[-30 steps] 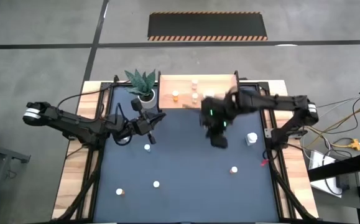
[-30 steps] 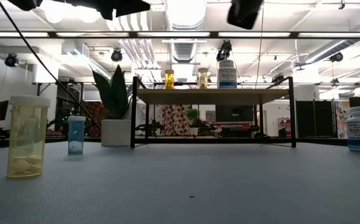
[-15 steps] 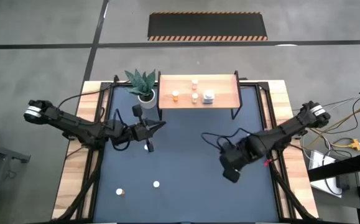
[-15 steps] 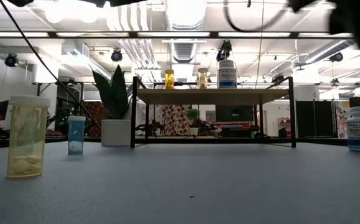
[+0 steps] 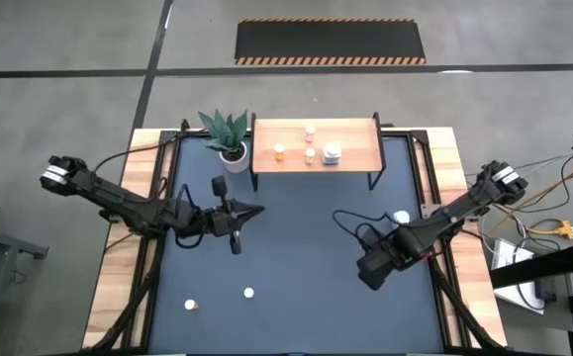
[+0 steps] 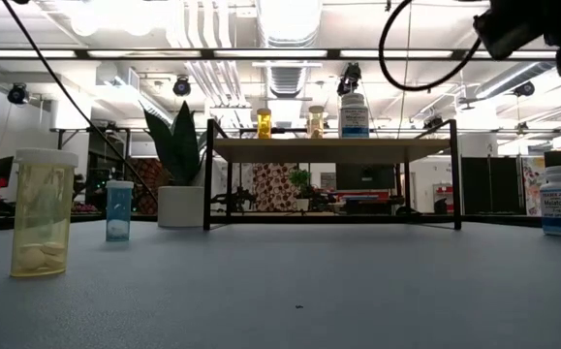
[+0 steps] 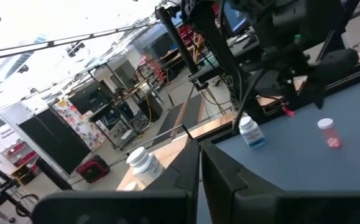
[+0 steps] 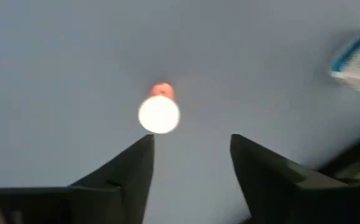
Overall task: Pick and place medicine bottles onto shelf by color
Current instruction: Put the pink medicine bottle on the shelf
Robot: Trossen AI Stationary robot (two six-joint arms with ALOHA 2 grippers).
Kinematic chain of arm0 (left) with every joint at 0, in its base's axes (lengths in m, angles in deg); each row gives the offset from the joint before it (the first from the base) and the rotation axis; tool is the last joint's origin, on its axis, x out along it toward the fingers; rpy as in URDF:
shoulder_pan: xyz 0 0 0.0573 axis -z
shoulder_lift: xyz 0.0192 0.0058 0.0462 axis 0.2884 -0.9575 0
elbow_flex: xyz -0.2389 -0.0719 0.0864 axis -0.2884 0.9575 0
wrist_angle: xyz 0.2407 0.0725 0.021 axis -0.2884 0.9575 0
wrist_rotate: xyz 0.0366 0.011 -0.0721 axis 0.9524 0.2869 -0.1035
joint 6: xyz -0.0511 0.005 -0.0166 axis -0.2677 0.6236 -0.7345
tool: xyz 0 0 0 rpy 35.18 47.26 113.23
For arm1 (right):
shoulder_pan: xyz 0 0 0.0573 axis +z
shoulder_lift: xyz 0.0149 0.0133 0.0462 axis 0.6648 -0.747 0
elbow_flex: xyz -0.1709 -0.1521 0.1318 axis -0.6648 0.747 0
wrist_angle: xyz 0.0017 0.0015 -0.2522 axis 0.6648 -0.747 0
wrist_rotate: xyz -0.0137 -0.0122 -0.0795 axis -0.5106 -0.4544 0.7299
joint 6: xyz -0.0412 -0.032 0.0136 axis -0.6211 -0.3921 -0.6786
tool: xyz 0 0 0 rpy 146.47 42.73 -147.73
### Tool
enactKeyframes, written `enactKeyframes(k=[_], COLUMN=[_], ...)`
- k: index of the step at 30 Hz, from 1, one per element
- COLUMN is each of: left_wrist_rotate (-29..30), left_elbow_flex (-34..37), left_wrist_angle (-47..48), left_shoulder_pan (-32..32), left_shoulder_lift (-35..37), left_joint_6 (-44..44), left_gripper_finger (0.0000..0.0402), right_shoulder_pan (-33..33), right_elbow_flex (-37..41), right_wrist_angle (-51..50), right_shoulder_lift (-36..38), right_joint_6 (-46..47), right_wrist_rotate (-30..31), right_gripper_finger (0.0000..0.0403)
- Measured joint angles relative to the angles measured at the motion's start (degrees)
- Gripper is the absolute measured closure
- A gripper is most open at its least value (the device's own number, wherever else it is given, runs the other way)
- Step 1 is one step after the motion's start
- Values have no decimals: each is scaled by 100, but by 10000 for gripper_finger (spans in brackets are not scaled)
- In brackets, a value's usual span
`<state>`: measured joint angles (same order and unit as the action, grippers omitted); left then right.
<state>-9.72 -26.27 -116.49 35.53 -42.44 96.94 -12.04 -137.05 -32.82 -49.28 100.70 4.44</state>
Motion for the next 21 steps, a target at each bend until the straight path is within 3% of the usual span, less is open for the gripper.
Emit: enactKeyframes(k=[9, 21], left_wrist_rotate=[22, 22], left_elbow_flex=[0, 0], left_wrist_angle=[2, 3], left_shoulder_pan=[0, 0], left_shoulder_lift=[3, 7], left_joint_6=[4, 4], left_gripper_finger=[402, 402], right_shoulder_pan=[0, 0], right_elbow_flex=[569, 776], right_wrist_angle=[847, 1296], right_shoulder_lift=[-37, -234], right_joint_6=[352, 350], right_wrist_rotate=[-34, -53], right_gripper_finger=[141, 182])
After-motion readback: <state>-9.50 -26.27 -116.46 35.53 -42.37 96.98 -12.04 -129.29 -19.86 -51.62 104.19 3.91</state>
